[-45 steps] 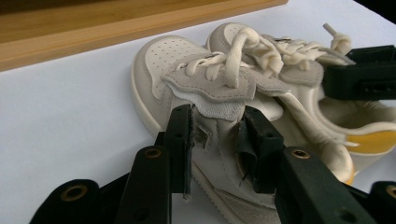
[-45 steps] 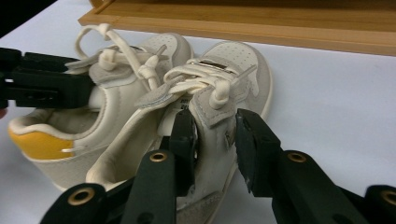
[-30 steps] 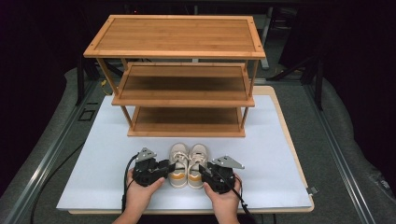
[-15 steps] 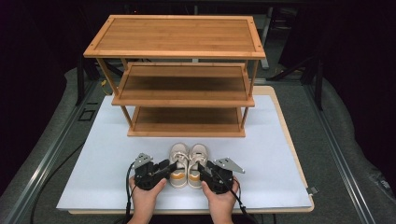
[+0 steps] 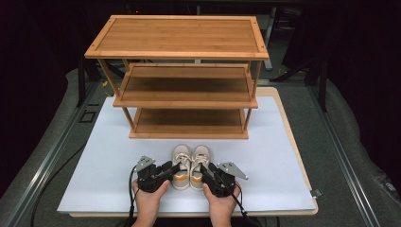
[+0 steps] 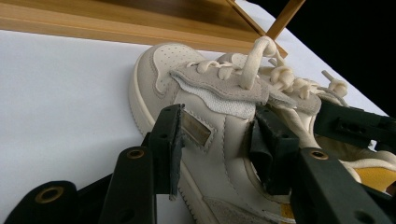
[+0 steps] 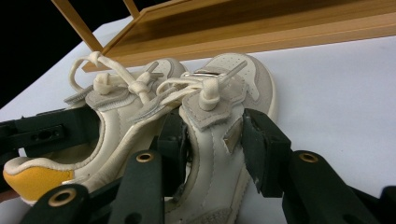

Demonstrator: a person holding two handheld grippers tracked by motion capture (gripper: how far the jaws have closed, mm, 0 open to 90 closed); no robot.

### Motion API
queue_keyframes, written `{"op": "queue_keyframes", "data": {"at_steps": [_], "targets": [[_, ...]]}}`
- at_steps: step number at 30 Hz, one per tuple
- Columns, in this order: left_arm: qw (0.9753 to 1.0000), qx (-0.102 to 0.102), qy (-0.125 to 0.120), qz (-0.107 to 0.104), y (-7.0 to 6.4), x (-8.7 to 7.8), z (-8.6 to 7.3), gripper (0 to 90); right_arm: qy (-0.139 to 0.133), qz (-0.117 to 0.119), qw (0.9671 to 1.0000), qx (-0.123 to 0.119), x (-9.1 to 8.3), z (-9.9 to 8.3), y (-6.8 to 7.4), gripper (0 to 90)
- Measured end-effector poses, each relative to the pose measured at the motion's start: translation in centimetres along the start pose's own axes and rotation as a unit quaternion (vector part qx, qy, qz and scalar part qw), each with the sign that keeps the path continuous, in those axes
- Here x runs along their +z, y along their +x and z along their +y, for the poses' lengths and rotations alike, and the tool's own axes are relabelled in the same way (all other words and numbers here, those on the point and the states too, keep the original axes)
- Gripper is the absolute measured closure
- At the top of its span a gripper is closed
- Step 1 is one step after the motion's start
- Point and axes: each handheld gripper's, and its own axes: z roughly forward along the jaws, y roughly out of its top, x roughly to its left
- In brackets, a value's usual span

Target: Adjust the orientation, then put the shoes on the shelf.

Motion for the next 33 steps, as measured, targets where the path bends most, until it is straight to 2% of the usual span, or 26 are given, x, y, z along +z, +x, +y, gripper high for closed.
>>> {"op": "queue_keyframes", "data": {"at_steps": [6, 9, 11, 17, 23, 33], "targets": [[1.0000, -0.005, -0.006, 0.003, -0.1, 0.0, -0.1, 56.6, -0.004, 0.006, 1.0000, 0.000, 0.0, 0.0, -0.1, 61.5], [1.0000, -0.004, -0.005, 0.004, -0.1, 0.0, -0.1, 56.8, -0.003, 0.000, 1.0000, -0.002, 0.0, 0.0, 0.0, 61.6], [1.0000, 0.000, 0.000, 0.004, -0.1, -0.1, 0.1, 57.8, 0.002, 0.007, 1.0000, -0.002, 0.0, 0.1, -0.1, 62.0], [0.9999, 0.007, 0.004, 0.009, -0.3, -0.1, 0.3, 60.3, 0.007, 0.004, 1.0000, -0.003, 0.0, 0.3, 0.1, 63.8], [1.0000, -0.001, 0.000, 0.009, -0.3, -0.1, 0.6, 61.0, 0.012, 0.007, 0.9998, 0.011, 0.0, 0.4, 0.1, 64.0], [0.9999, 0.007, 0.000, 0.012, -0.5, -0.1, 1.1, 61.0, 0.004, 0.004, 0.9998, 0.020, 0.0, 0.6, 0.2, 64.3]]}}
